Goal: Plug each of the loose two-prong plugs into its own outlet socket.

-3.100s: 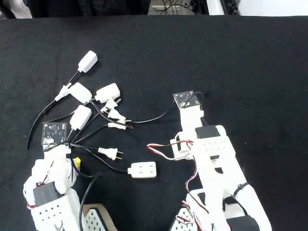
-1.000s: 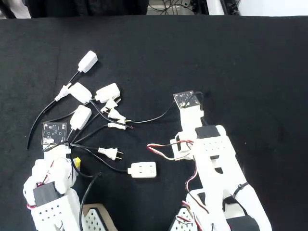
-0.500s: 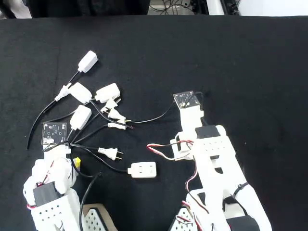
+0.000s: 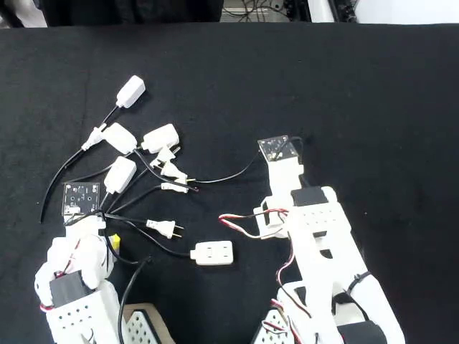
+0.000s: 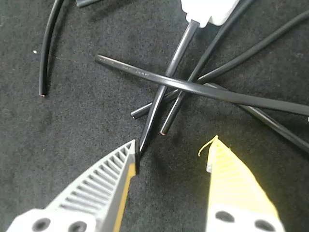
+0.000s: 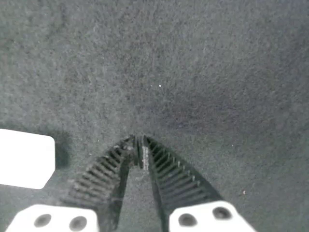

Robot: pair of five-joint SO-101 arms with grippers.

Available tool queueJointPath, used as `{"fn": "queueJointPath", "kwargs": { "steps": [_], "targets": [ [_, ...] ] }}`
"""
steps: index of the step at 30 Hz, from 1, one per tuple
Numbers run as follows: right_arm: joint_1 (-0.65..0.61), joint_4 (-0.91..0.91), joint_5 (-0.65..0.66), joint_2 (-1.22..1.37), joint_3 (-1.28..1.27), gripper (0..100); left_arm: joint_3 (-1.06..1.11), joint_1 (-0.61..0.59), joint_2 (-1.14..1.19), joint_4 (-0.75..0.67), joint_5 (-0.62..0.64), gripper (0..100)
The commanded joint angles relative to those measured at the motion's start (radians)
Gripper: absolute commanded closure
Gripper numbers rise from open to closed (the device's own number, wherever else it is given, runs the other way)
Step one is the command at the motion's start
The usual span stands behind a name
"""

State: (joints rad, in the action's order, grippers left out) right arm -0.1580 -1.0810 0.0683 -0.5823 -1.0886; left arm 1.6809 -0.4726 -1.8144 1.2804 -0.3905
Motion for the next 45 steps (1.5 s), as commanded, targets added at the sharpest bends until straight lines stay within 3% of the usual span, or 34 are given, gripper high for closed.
{"fn": "queueJointPath", "kwargs": {
  "steps": [1, 26, 34, 45],
  "targets": [
    [0.009, -0.011, -0.009, -0.004, 0.005, 98.6, 0.018, -0.012, -0.003, 0.002, 0.005, 76],
    [0.009, -0.018, -0.009, -0.001, 0.076, 98.6, 0.018, -0.012, -0.003, 0.002, 0.005, 76],
    [0.006, -0.221, -0.009, 0.002, 0.325, 98.6, 0.018, 0.051, -0.003, 0.002, 0.005, 76],
    [-0.247, -0.252, -0.009, 0.002, 0.469, 98.6, 0.018, 0.255, -0.003, 0.002, 0.008, 76]
  ]
}}
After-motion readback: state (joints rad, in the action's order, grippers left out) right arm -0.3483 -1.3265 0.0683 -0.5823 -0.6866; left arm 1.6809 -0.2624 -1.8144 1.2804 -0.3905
